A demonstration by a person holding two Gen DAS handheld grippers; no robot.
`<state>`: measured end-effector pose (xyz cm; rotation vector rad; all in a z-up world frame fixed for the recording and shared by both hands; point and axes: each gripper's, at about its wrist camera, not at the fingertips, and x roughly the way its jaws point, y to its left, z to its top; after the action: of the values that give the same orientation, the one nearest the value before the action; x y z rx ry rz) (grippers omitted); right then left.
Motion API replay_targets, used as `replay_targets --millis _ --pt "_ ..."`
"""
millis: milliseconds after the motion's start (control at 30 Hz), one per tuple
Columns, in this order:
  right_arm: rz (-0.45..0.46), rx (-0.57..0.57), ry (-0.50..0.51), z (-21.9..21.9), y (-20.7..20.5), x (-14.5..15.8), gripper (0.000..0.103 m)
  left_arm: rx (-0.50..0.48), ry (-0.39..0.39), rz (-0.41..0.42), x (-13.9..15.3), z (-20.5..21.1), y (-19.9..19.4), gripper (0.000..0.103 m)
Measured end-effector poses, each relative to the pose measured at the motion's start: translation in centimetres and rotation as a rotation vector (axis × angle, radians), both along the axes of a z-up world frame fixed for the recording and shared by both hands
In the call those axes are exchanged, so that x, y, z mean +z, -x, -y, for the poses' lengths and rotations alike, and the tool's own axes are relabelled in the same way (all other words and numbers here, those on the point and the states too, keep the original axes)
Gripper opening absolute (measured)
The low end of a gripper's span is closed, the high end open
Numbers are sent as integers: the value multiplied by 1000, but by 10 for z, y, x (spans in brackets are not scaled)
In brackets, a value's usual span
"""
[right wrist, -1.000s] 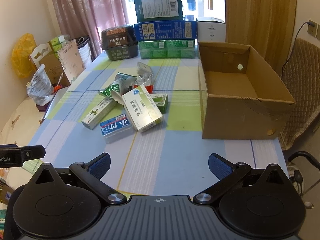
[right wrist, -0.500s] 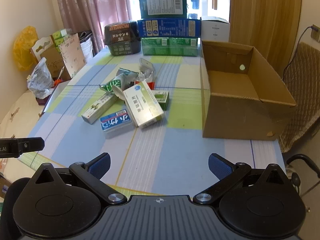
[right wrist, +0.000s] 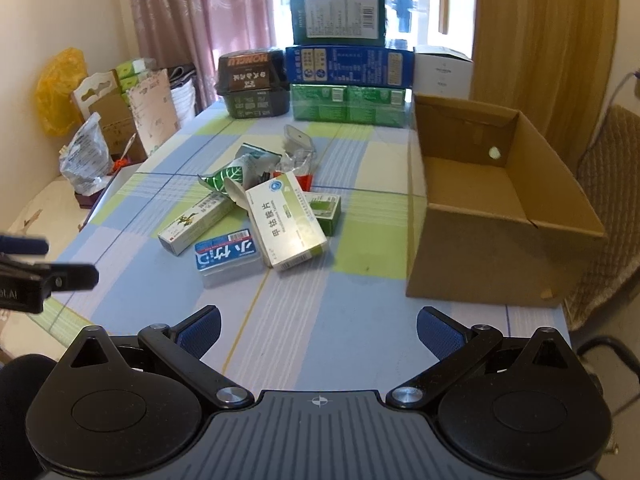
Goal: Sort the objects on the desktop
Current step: 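Grasp the white Mecobalamin box with the right tool while the left tool approaches the blue toothpick box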
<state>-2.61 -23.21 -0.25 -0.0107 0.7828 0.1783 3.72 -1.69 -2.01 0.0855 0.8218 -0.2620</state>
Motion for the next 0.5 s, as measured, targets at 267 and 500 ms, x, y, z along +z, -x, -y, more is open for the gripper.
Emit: replay_targets --millis 267,500 --pt "52 110 54 -10 -26 -17 101 -252 -66 48 -14 19 -38 93" --pt "49 190 80 -16 -58 -39 93 -427 -167 34 -45 32 -72 85"
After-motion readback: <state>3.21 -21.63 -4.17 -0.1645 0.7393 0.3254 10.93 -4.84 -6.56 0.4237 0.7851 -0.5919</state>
